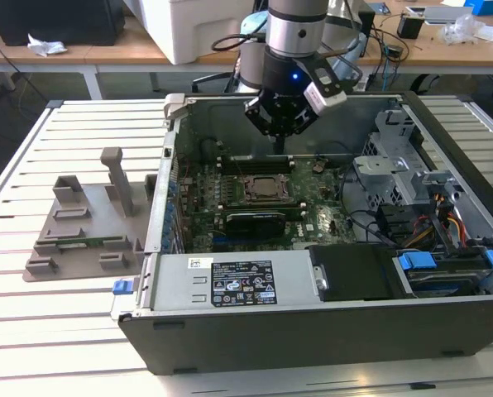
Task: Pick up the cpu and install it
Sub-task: 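Install the first cpu locking lever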
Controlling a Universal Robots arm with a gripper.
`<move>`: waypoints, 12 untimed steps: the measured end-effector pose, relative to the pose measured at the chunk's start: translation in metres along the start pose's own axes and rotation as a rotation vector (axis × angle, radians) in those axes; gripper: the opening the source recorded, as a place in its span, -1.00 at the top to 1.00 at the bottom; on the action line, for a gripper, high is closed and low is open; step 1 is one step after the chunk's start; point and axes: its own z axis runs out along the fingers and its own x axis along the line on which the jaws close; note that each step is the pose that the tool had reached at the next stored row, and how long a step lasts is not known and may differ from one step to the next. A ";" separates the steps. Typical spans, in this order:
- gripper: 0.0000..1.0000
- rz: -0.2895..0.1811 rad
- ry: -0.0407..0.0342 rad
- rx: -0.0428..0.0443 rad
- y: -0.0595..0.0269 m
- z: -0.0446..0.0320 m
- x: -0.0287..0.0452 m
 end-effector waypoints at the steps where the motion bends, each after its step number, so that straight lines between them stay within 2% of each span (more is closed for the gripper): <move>1: 0.78 0.000 0.0000 0.0000 0.0005 0.0002 0.0058; 3: 0.78 0.000 0.0000 0.0001 0.0031 0.0011 0.0278; 5: 0.78 0.000 -0.0001 0.0000 0.0045 0.0015 0.0365; 7: 0.78 0.000 0.0000 0.0001 0.0074 0.0022 0.0503; 11: 0.78 0.000 -0.0002 0.0000 0.0110 0.0035 0.0683; 12: 0.78 0.000 -0.0004 -0.0001 0.0130 0.0049 0.0760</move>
